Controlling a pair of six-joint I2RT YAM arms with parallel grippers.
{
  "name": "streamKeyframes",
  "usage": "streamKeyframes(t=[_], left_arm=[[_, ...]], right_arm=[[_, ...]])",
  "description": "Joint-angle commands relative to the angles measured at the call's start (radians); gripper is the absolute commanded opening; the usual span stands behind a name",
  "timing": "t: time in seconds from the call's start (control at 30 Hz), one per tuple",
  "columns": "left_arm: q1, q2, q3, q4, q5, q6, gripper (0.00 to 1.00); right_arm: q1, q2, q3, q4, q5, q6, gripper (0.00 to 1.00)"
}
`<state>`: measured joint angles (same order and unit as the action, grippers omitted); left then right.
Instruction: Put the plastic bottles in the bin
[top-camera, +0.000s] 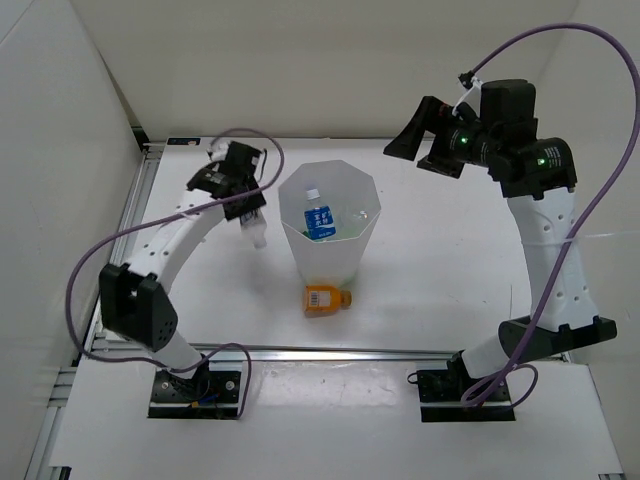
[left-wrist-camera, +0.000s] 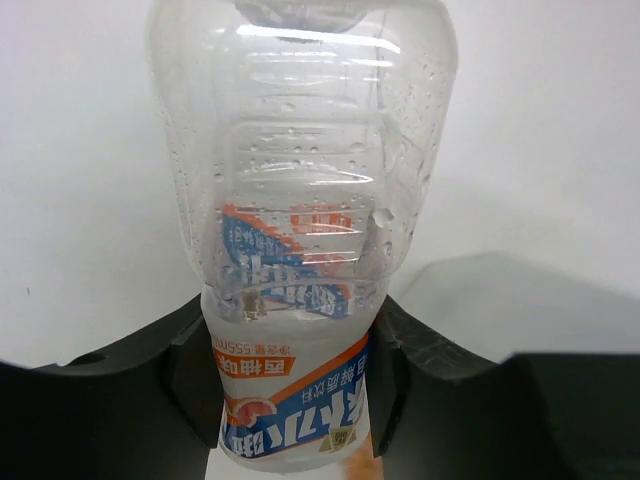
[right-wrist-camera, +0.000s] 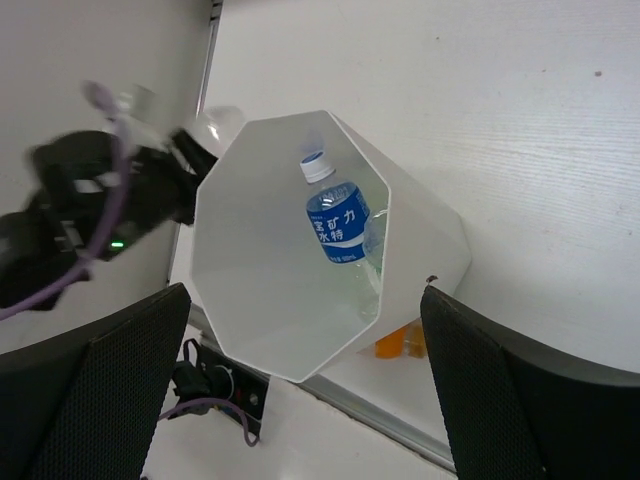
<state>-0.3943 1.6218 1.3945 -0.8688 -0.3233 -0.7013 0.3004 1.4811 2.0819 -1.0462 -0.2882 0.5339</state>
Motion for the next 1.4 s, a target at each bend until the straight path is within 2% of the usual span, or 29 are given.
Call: streamKeyframes(t=[0.0,0.03,0.17,0.27,0.33,0.43,0.47,0.5,0.57,0.6,0.67,0.8,0.9,0.97,1.0,1.07,1.1,1.13,1.17,1.2,1.27,1.3,1.37], left_arm=[[0.003,-0.161,0.191,-0.062,-0.157,-0.032,0.45],[0.003,-0.177,0.268,-0.035,-0.157,-0.032,0.45],[-0.038,-0.215,0.397,0.117,-0.057,0.037,0.47],[-0.09,-0.121,0.551,0.117,0.05,0.094,0.49],[-0.161,-0.094,0.6,0.117,0.061,0.105,0.5],[-0.242,-0.063,0.597,0.117,0.087,0.114,0.54],[-0.259,-0.054,0.58,0.117,0.098,0.114,0.69],[-0.287,-0.054,0.562,0.117,0.122,0.127,0.77],[-0.31,-0.045,0.508,0.088,0.122,0.128,1.0],[-0.319,-0.045,0.499,0.068,0.122,0.128,1.0],[-0.328,-0.074,0.488,0.001,0.035,0.128,1.0],[-0.304,-0.235,0.388,-0.013,-0.132,0.138,1.0],[-0.241,-0.319,0.295,-0.022,-0.215,0.138,1.0],[-0.197,-0.378,0.262,-0.039,-0.227,0.138,1.0],[-0.183,-0.39,0.253,-0.056,-0.238,0.138,1.0],[-0.146,-0.402,0.242,-0.139,-0.265,0.112,1.0],[-0.135,-0.413,0.233,-0.166,-0.276,0.102,1.0],[-0.123,-0.424,0.233,-0.189,-0.276,0.092,1.0],[-0.1,-0.424,0.215,-0.22,-0.286,0.082,1.0],[-0.091,-0.439,0.193,-0.229,-0.286,0.082,1.0],[-0.069,-0.471,0.164,-0.23,-0.267,0.082,1.0],[-0.069,-0.484,0.138,-0.23,-0.267,0.091,1.0],[-0.051,-0.519,0.114,-0.23,-0.267,0.091,1.0]], right_arm=[[-0.006,-0.022,-0.028,0.035,-0.029,-0.015,1.0],[-0.006,-0.022,-0.048,0.035,-0.029,-0.015,1.0],[-0.015,-0.033,-0.092,0.055,-0.039,-0.005,1.0],[-0.015,-0.033,-0.092,0.064,-0.039,0.005,1.0],[-0.015,-0.033,-0.092,0.064,-0.039,0.005,1.0],[-0.015,-0.042,-0.117,0.064,-0.029,0.014,1.0],[-0.015,-0.051,-0.126,0.064,-0.029,0.014,1.0],[-0.015,-0.062,-0.138,0.075,-0.029,0.014,1.0],[-0.015,-0.079,-0.183,0.075,-0.029,0.023,1.0],[-0.015,-0.097,-0.196,0.087,-0.029,0.023,1.0],[-0.015,-0.129,-0.236,0.097,-0.029,0.023,1.0],[0.012,-0.211,-0.346,0.152,-0.051,-0.049,1.0],[0.107,-0.268,-0.376,0.152,0.009,-0.1,1.0],[0.213,-0.277,-0.315,0.152,0.023,-0.133,1.0],[0.305,-0.277,-0.295,0.152,0.023,-0.159,1.0],[0.418,-0.243,-0.263,0.121,0.075,-0.259,1.0],[0.556,-0.216,-0.263,0.085,0.119,-0.297,1.0],[0.633,-0.203,-0.263,0.069,0.182,-0.364,1.0],[0.708,-0.193,-0.308,0.069,0.316,-0.396,1.0],[0.852,-0.174,-0.341,0.069,0.383,-0.423,1.0],[1.036,-0.153,-0.397,0.069,0.528,-0.489,1.0],[1.078,-0.131,-0.457,0.081,0.61,-0.512,1.0],[1.141,-0.087,-0.517,0.123,0.62,-0.551,1.0]])
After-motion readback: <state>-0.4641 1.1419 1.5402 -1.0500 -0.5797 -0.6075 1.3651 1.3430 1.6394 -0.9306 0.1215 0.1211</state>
